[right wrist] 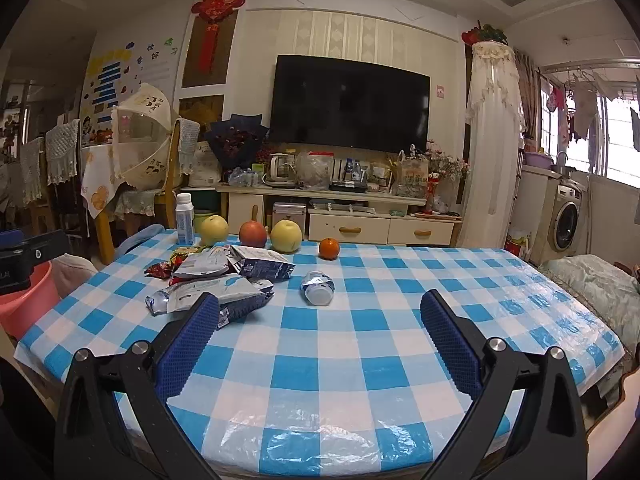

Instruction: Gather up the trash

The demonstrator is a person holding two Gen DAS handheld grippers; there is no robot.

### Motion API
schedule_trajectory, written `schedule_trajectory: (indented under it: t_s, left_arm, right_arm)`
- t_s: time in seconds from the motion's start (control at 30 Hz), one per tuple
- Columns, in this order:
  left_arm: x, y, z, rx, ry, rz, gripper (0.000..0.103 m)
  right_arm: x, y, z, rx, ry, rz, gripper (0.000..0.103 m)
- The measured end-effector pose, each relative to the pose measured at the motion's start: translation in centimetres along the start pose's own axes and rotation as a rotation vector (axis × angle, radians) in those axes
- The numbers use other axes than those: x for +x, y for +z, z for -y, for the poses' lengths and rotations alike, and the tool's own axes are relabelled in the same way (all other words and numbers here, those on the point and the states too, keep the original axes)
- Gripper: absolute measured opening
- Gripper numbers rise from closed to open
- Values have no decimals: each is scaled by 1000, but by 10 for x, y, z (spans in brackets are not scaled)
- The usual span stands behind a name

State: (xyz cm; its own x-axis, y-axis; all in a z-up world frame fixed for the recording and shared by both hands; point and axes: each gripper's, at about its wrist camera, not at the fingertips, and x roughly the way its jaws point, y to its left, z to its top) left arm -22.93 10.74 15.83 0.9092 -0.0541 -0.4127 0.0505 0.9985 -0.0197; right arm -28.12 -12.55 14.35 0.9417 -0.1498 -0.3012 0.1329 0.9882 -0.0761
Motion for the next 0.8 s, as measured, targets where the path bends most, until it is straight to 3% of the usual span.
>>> schedule_trajectory:
  t_s: [0.57, 0.8]
  left_arm:
    - [3, -7, 7, 27, -23, 16, 100]
    - [16, -17, 8, 42, -69, 2, 100]
  right_arm:
    - [7, -8, 1, -27, 13, -19, 99]
    - [19, -15, 1, -40, 53, -58, 99]
